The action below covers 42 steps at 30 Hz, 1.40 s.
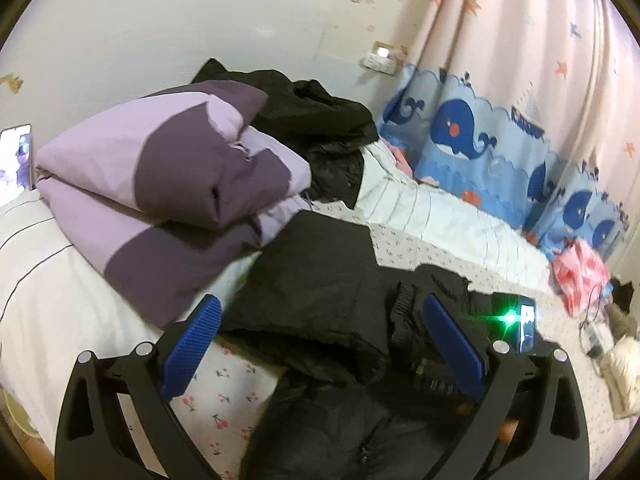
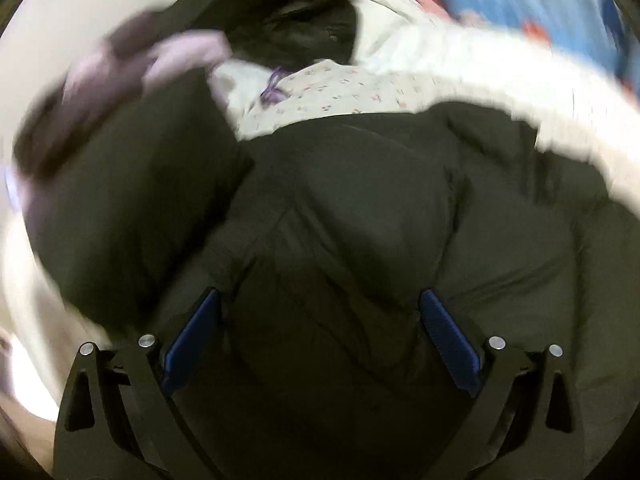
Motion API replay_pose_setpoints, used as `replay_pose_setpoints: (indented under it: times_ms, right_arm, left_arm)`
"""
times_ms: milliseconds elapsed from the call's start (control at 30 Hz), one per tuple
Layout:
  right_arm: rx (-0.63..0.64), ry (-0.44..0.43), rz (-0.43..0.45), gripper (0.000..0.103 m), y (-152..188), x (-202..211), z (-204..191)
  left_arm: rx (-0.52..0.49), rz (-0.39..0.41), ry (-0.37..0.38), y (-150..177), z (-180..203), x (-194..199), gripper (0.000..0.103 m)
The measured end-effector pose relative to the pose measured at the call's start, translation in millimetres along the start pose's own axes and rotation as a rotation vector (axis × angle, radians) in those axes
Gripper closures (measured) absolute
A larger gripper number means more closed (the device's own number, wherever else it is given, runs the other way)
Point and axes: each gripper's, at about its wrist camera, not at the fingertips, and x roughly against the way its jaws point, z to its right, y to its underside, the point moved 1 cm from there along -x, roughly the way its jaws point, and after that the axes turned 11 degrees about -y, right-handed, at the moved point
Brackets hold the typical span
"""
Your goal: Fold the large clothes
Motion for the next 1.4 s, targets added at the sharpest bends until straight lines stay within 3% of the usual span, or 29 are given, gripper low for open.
replay_pose_setpoints:
  times_ms: [67, 200, 267, 333, 400, 433, 500, 567, 667, 700, 733, 800, 867, 933, 967, 1000, 1067, 1167, 1300, 1400]
  right_arm:
    - [-0.063, -0.056, -0.028, 0.007, -2.3, -0.9, 6.5]
    - [-0.115, -0.221, 0.108, 0.007, 20.1, 67.3, 2.6]
    - [-0.034, -0.121, 0.168, 0.007, 33.9, 93.4, -7.9]
    - [0.129, -0.026, 0.147, 0.007, 43.1, 104.3, -28.6]
    - [0.152, -0.041, 0.088, 0.007, 46.1, 102.2, -38.9]
    - [0.136, -0.079, 0.089, 0.007, 53.4, 107.1, -40.4]
    - [0.186, -0.003, 0.124, 0.007, 67.4, 113.1, -53.2]
    - [0.284, 0.055, 0.124, 0.007, 63.8, 89.8, -79.8]
    - [0.458, 0.133, 0.107, 0.007, 59.0, 55.6, -124.7]
    - [0.515, 0.184, 0.109, 0.007, 54.0, 40.6, -136.9]
    - [0.590, 0.290, 0.113, 0.007, 44.3, 19.5, -153.2]
    - [0.633, 0.435, 0.121, 0.007, 22.4, -15.8, -165.1]
    - [0.544, 0.475, 0.096, 0.007, -9.8, -38.1, -155.5]
    - [0.238, 0.309, 0.190, 0.007, -37.6, -11.4, -119.7]
    - [0.024, 0.163, 0.278, 0.007, -40.9, 15.5, -88.9]
    - [-0.166, 0.067, 0.344, 0.007, -33.5, 38.6, -56.0]
    - [-0.399, -0.050, 0.430, 0.007, -5.5, 68.3, -5.3]
    - [-0.480, -0.044, 0.394, 0.007, 32.4, 85.4, 42.0]
    - [-0.383, -0.017, 0.304, 0.007, 72.8, 102.1, 64.2]
    - [-0.383, -0.163, 0.318, 0.007, 93.3, 116.9, 73.9]
  left_arm:
    - [0.020, 0.004, 0.021, -4.9, -10.0, 0.9, 0.006]
    - [-0.033, 0.004, 0.055, -10.5, -24.1, 1.2, 0.006]
    - [-0.036, 0.001, 0.040, -10.4, -30.7, -1.0, 0.006]
    - [-0.020, -0.002, 0.034, -10.3, -35.6, -2.0, 0.006]
    - [-0.050, -0.001, 0.053, -12.8, -33.9, 2.9, 0.006]
    - [-0.085, -0.015, 0.100, -14.3, -30.6, 5.7, 0.006]
    - [-0.103, -0.010, 0.168, -16.1, -30.5, 10.7, 0.006]
    - [-0.038, -0.024, 0.160, -20.3, -40.5, 7.8, 0.006]
    - [0.124, -0.068, 0.235, -24.9, -65.8, 1.8, 0.006]
    - [0.165, -0.067, 0.244, -25.4, -73.3, 1.0, 0.006]
    - [0.215, -0.059, 0.249, -25.8, -83.7, 1.2, 0.006]
    - [0.269, -0.048, 0.237, -25.9, -98.3, 0.9, 0.006]
    - [0.289, -0.050, 0.211, -24.8, -106.7, -1.6, 0.006]
    - [0.279, -0.071, 0.192, -22.3, -108.9, -6.4, 0.006]
    - [0.273, -0.081, 0.184, -21.2, -108.8, -8.0, 0.006]
    - [0.256, -0.093, 0.187, -19.7, -105.3, -9.8, 0.006]
    - [0.217, -0.123, 0.191, -16.9, -94.0, -12.5, 0.006]
    - [0.144, -0.189, 0.208, -7.8, -69.6, -23.8, 0.006]
    - [0.140, -0.266, 0.267, 6.9, -46.7, -38.2, 0.006]
    - [0.157, -0.341, 0.375, 18.9, -23.2, -51.0, 0.006]
